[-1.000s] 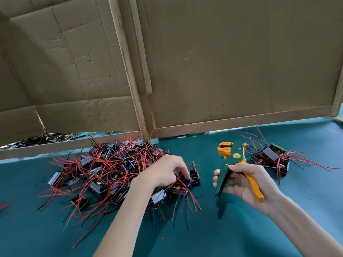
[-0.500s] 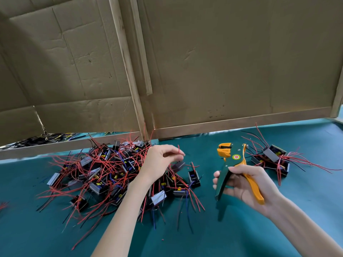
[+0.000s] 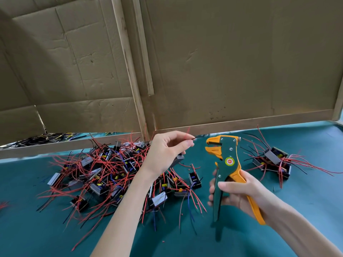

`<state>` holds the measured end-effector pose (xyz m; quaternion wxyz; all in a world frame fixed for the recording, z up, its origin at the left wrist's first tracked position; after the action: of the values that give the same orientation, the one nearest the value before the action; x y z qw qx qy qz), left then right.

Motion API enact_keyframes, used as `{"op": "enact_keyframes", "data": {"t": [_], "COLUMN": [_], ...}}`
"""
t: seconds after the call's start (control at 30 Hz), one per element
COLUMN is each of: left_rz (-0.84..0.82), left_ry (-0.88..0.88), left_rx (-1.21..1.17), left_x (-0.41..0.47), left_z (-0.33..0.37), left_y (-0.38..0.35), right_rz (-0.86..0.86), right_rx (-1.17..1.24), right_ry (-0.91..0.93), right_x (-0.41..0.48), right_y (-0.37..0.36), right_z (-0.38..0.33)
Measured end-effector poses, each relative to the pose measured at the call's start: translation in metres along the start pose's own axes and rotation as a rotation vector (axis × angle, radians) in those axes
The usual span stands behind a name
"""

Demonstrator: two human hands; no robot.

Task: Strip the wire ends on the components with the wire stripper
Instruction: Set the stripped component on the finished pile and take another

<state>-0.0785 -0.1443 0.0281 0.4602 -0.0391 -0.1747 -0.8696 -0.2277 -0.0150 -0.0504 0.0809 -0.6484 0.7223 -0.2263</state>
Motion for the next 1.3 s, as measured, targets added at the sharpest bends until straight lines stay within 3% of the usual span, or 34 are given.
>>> {"op": "enact_keyframes", "data": {"t": [0.2,0.5,0.97,1.3], "left_rz": [-0.045,-0.109,-0.189,-0.232], "left_ry": [0.107,0.113,0.125,0.130], "left_rx": [-0.009,-0.028,-0.004,0.018], "left_x": [-0.004,-0.006,-0.006,-0.006], "left_z": [0.003,0.007,0.004,0.006], "left_y": [-0.003,-0.008,-0.005,0.000], "right_rz": [-0.133,-0.223,-0.239,-0.089], "right_rx": [-0.001,-0.033,-0.067,-0.117], "right_ry": [0.024,0.073,0.060,0.101], "right_x": [-0.005,-0.006,-0.009,-0.011], "right_y": [-0.012,-0.013,-0.014,-0.022], "right_z": [-0.001,-0.008,-0.004,0.001]}}
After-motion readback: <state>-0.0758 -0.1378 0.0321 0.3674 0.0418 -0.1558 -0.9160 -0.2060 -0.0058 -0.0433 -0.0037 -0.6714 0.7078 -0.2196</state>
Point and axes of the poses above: each hand's wrist, its own x-axis towards the middle knuckle, its own y-axis out of the back of the hand, z = x × y, the point moved 3 cm from there along x, towards the middle knuckle, and after that the axes turned 13 degrees about y, right-handed, at the moved point
